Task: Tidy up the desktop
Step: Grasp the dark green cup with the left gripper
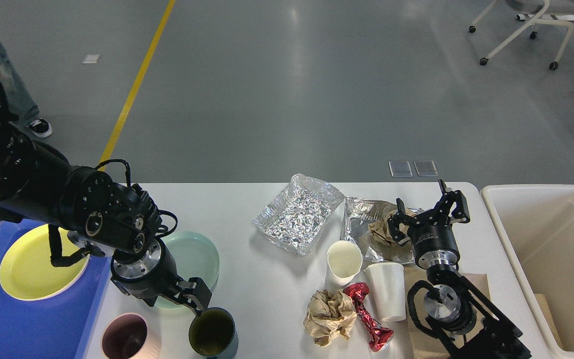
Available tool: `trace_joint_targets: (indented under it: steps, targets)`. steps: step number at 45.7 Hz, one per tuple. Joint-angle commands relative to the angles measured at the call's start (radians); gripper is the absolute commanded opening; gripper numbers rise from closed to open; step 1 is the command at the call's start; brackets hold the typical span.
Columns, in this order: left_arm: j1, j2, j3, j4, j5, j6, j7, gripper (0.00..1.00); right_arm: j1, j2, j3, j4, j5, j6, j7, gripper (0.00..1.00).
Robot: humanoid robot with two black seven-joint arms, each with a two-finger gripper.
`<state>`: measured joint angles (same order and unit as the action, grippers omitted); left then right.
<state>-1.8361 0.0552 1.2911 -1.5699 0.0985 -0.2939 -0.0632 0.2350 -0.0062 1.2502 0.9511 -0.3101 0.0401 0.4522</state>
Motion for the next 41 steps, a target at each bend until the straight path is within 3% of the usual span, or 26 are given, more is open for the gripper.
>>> trace_joint_targets:
  steps: [1,9,18,23,31,32,41]
  targets:
    - [0.099,-0.034,-0.021,0.045,0.003,0.078,0.032,0.93,0.000,0.000,0.000,0.000,0.000,0.000,0.000,1.00]
    - [0.188,-0.080,-0.024,0.113,0.003,0.133,0.131,0.93,0.000,0.000,0.000,0.000,0.000,0.000,-0.001,1.00]
    - [0.224,-0.089,-0.030,0.162,0.006,0.139,0.141,0.86,0.000,0.000,0.000,0.000,0.000,0.000,0.000,1.00]
    - [0.227,-0.087,-0.061,0.162,0.009,0.134,0.141,0.63,0.000,0.000,0.000,0.000,0.000,0.000,0.000,1.00]
    - [0.227,-0.081,-0.064,0.160,0.004,0.125,0.143,0.37,0.001,0.000,0.000,0.000,0.000,0.000,0.000,1.00]
    - [0.227,-0.081,-0.061,0.160,0.001,0.122,0.143,0.29,0.000,0.000,0.000,0.000,0.000,0.000,-0.001,1.00]
    - [0.221,-0.075,-0.061,0.160,-0.006,0.073,0.141,0.09,0.000,0.000,0.000,0.000,0.000,0.000,-0.001,1.00]
